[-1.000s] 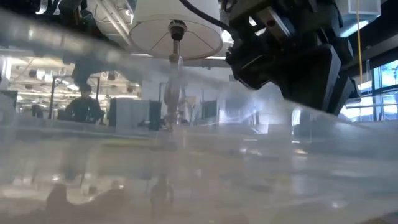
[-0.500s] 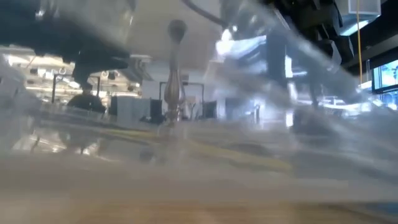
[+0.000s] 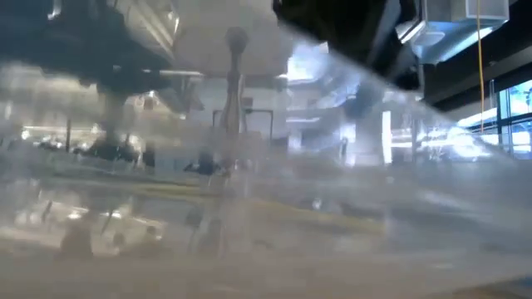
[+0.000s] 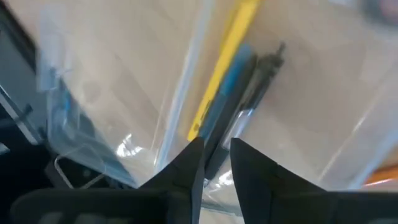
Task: Pick & place school supplies into a supply box
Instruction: Adjust the transparent supply box on the table
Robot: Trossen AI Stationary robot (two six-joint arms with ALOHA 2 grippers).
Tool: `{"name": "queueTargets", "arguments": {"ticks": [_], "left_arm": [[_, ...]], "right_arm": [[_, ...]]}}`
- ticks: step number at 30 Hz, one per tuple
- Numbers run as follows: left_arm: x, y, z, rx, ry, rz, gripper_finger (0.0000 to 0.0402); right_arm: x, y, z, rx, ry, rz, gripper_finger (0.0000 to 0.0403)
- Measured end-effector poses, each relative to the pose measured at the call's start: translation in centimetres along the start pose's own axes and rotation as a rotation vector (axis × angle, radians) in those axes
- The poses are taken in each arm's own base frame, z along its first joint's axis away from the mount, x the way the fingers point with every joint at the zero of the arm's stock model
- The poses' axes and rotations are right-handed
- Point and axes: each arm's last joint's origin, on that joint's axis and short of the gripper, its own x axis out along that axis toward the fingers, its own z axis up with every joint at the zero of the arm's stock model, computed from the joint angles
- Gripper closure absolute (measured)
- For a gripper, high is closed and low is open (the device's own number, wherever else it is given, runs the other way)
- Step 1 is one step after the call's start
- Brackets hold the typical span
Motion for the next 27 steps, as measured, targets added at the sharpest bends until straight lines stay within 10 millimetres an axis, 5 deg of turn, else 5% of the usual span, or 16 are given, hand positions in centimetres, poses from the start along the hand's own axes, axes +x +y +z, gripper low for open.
{"name": "queueTargets", "arguments": {"ticks": [12, 18, 27], "left_arm": [[-0.4, -1.2, -0.8, -0.096, 0.212, -0.284, 0.0274], [-0.9, -1.4, -1.5, -0.064, 0.226, -0.22, 0.0274], [-1.1, -0.7, -2.4, -0.159, 0.28, -0.094, 0.0274]], "right_arm": [[-5.2, -1.6, 0.4, -0.411, 0.12, -0.363, 0.032], [-4.1, -2.0, -0.4, -0.712, 0.213, -0.364, 0.032], [-1.0, -3.0, -2.7, -0.802, 0.424, -0.161, 0.032]]}}
